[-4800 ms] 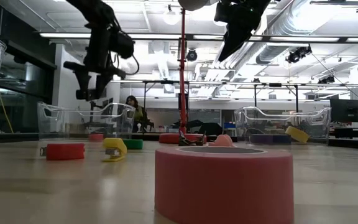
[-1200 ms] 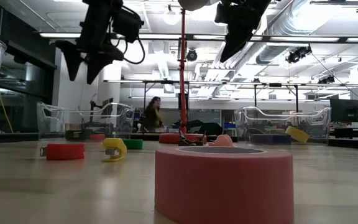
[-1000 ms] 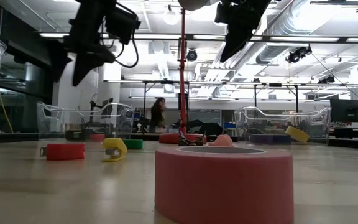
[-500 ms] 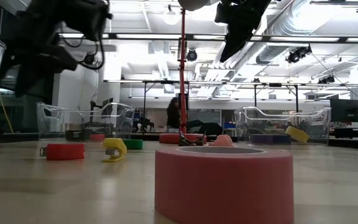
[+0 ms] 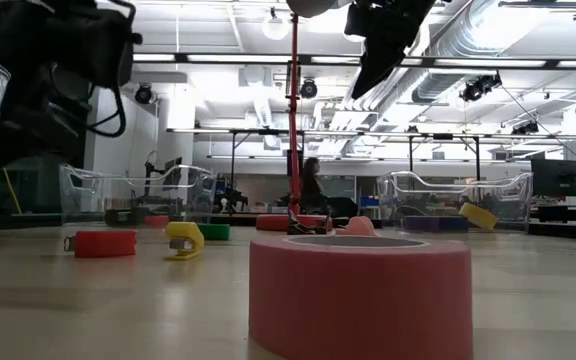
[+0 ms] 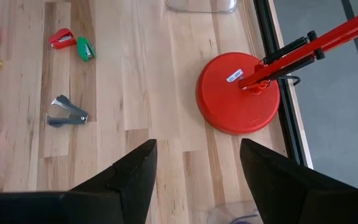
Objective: Pick and place Stapler, Stapler remover, tape
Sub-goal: Put the light blue tape into the top left transparent bin
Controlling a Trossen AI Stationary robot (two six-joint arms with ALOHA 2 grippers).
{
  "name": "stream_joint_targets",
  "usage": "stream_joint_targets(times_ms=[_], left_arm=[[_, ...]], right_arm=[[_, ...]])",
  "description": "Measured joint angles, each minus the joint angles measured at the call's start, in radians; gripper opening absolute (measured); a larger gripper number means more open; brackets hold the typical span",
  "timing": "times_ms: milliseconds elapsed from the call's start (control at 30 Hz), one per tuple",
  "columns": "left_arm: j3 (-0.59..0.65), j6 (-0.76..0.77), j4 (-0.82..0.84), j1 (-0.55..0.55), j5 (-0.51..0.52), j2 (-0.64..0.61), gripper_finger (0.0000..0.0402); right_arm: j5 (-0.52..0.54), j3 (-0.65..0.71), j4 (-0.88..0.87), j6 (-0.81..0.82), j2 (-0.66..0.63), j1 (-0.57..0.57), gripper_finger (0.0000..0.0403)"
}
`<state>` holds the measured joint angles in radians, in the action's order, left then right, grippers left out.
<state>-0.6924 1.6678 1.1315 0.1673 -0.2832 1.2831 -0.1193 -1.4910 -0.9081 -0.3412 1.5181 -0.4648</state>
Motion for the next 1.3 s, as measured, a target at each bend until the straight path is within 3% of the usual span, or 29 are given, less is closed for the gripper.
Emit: stream_joint_targets(times_ms=[333, 667, 767, 900, 1000, 1100, 1300], left_arm=[[0.092, 0.023, -0.124, 0.018, -0.032, 0.0, 0.0189], [0.172, 0.019, -0.285, 0.017, -0.066, 0.0, 0.0154], [0.173, 0.015, -0.317, 0.017, -0.051, 0.0, 0.0119], [0.173, 0.005, -0.353, 0.017, -0.04, -0.001, 0.0042], [0.172, 0.004, -0.387, 0.017, -0.018, -0.008, 0.0032], [0.152, 0.003, -0.424, 0.017, 0.07, -0.021, 0.0036], [0.062, -0.081, -0.479, 0.016, 0.425, -0.099, 0.0034]], right_arm=[[0.0, 0.0, 0.0, 0.003, 0.0, 0.0, 0.0222], [0.0, 0.0, 0.0, 0.017, 0.0, 0.0, 0.0222], [0.0, 0.0, -0.001, 0.018, 0.0, 0.0, 0.0222], [0.0, 0.0, -0.001, 0.018, 0.0, 0.0, 0.0222], [0.0, 0.0, -0.001, 0.018, 0.0, 0.0, 0.0222], [-0.004, 0.0, 0.0, 0.009, 0.0, 0.0, 0.0222], [-0.139, 0.0, 0.021, -0.006, 0.0, 0.0, 0.0222]])
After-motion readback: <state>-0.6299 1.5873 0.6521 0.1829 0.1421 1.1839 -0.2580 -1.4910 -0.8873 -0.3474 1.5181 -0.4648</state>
